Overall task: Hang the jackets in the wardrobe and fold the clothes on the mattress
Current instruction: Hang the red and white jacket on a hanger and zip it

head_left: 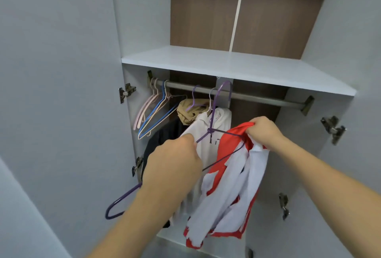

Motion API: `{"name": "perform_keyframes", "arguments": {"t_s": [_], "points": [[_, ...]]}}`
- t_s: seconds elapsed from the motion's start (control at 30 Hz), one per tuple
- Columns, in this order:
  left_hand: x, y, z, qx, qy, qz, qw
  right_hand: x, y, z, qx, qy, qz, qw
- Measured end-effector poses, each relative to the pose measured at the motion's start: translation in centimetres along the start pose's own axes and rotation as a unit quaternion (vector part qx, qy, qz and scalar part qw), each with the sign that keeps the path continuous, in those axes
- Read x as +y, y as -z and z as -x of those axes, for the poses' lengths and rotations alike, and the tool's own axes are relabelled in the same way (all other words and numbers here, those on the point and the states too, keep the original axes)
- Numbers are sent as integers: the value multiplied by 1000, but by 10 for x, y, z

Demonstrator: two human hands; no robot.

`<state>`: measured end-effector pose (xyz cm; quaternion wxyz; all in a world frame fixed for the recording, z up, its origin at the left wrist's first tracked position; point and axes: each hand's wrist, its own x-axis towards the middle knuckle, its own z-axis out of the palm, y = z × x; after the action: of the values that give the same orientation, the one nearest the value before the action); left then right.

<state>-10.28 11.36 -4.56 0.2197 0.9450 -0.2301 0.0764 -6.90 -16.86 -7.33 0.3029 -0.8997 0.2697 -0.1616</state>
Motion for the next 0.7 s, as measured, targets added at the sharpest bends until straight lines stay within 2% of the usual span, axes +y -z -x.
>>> {"name": "perform_keyframes", "arguments": {"t_s": [0.17, 0.27, 0.33, 0.4, 0.47, 0.53, 0.63, 0.7], "points": [[21, -2, -9, -66, -32, 70, 995, -14, 17, 14, 12, -12, -136, 990], [19, -2, -6, -109, -21, 150, 983, -24, 35, 20, 61, 23, -108, 992], [14, 8, -2, -93, -12, 204, 975, -24, 46, 25, 84, 28, -83, 993], [12, 16, -5, -66, -10, 235, 970, -25, 49, 34, 72, 31, -78, 994], [16, 15, -11, -61, 1, 257, 964, -37, 46, 49, 51, 76, -72, 993], [24, 5, -13, -96, 21, 295, 950, -55, 42, 69, 54, 161, -54, 984], [26, -10, -11, -114, 29, 394, 912, -67, 43, 86, 97, 297, 6, 950], [23, -1, -11, -80, -14, 435, 897, -65, 54, 85, 131, 317, 46, 938]]}}
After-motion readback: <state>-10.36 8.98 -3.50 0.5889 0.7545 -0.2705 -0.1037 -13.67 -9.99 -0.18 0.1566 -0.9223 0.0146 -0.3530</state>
